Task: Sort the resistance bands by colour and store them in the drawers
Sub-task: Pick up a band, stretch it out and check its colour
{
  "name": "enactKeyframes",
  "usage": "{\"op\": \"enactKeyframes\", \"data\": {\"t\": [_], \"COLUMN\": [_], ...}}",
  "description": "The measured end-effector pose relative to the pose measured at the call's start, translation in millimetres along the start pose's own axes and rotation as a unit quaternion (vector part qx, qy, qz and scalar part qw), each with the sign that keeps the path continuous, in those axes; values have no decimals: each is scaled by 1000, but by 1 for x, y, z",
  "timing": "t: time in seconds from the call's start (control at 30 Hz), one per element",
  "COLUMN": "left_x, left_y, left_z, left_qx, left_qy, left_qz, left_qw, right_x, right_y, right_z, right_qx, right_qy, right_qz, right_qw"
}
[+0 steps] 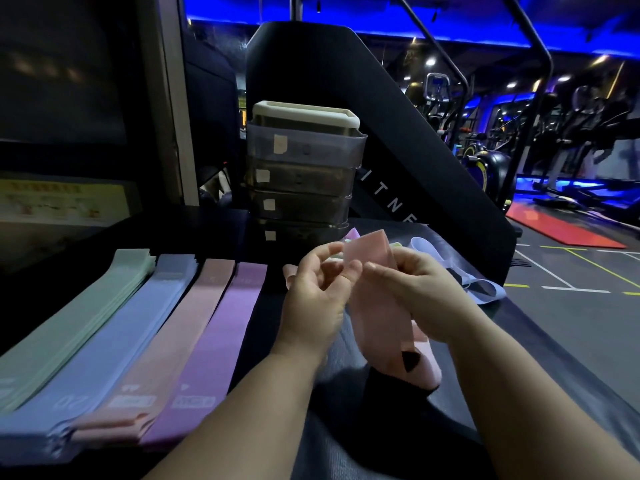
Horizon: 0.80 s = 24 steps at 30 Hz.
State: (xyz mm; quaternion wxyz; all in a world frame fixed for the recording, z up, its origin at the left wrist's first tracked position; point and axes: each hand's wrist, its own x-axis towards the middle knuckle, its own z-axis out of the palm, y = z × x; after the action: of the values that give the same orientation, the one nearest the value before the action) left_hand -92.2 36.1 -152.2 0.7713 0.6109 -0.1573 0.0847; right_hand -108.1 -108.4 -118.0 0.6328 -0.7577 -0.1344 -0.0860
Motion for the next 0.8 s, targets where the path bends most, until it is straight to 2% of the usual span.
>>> {"op": "enactKeyframes", "data": {"t": [0.07, 0.17, 0.3, 0.43, 0.53, 0.7, 0.8], "left_x": [-4, -8, -10, -12, -13, -12, -12], "left_y": [0, -6, -10, -8, -3, 2, 6], "left_z": [3, 8, 10, 7, 5, 2, 3], "left_qx": [-29, 38, 61, 69, 63, 74, 67], "left_qy": [-77, -163, -182, -228, -260, -261, -235], "left_qz": [-66, -101, -98, -115, -134, -149, -175], "left_qw": [994, 981, 976, 964, 954, 951, 954], "right_x": [2, 5, 5, 9, 13, 13, 15], "right_y": [0, 1, -3, -4, 1, 9, 13], "right_z": [2, 1, -6, -22, -36, -53, -58], "right_qx": [23, 75, 150, 240, 240, 227, 230], "right_qy": [30, 94, 140, 216, 279, 355, 372], "right_qz": [-11, -12, -17, -14, 0, 36, 50], "right_qw": [999, 993, 979, 946, 930, 906, 898]}}
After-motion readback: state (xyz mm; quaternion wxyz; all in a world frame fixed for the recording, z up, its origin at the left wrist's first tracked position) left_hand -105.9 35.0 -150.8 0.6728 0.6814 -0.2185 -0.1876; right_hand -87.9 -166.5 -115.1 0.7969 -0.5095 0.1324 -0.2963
